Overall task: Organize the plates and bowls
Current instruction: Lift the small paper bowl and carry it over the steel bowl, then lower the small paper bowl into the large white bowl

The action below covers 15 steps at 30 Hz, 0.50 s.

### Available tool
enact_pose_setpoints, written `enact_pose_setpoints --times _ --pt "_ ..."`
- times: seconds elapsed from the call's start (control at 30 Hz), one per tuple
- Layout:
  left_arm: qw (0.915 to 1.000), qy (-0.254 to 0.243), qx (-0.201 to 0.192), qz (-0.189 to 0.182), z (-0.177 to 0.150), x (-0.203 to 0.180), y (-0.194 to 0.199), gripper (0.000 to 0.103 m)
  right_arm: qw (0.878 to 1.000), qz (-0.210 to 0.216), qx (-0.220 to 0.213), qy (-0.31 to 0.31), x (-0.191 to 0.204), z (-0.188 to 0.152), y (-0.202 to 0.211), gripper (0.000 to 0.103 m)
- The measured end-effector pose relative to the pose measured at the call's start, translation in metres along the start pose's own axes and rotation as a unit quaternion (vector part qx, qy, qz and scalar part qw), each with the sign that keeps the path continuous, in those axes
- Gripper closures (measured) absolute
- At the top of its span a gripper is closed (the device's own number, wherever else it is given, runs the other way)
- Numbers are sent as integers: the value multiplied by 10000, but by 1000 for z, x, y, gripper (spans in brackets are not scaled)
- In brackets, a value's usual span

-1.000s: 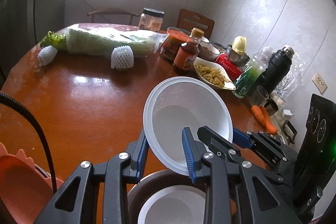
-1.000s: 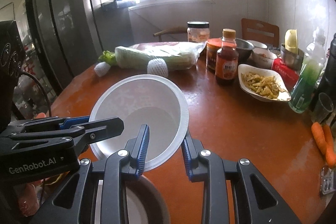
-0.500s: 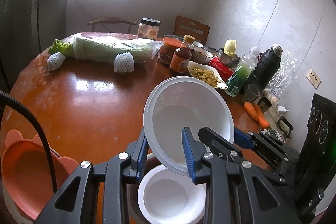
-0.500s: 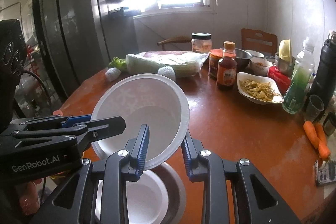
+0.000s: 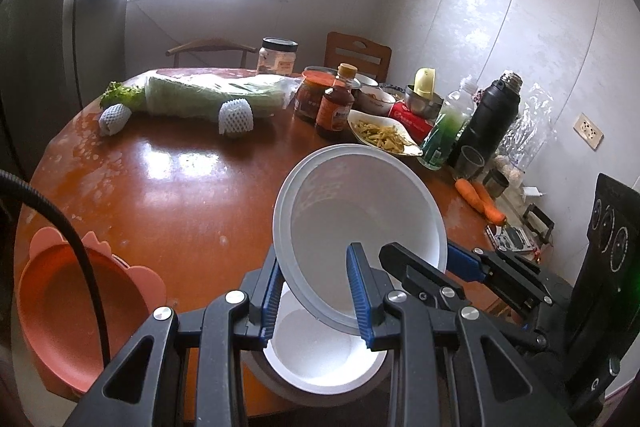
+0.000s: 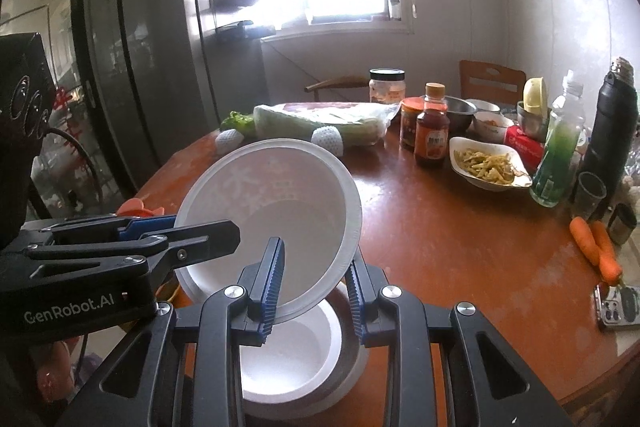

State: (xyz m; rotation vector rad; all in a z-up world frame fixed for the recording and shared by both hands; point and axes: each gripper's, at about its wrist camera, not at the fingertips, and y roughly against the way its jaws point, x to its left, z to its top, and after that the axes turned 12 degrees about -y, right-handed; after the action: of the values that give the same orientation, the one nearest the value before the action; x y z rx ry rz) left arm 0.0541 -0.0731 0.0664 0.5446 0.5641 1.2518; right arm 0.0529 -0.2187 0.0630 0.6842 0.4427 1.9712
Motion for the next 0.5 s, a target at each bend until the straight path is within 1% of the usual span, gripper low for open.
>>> enact_pose_setpoints --times 0.5 --pt "9995 23 325 -28 -22 -6 0 71 9998 -51 199 25 2 -21 7 72"
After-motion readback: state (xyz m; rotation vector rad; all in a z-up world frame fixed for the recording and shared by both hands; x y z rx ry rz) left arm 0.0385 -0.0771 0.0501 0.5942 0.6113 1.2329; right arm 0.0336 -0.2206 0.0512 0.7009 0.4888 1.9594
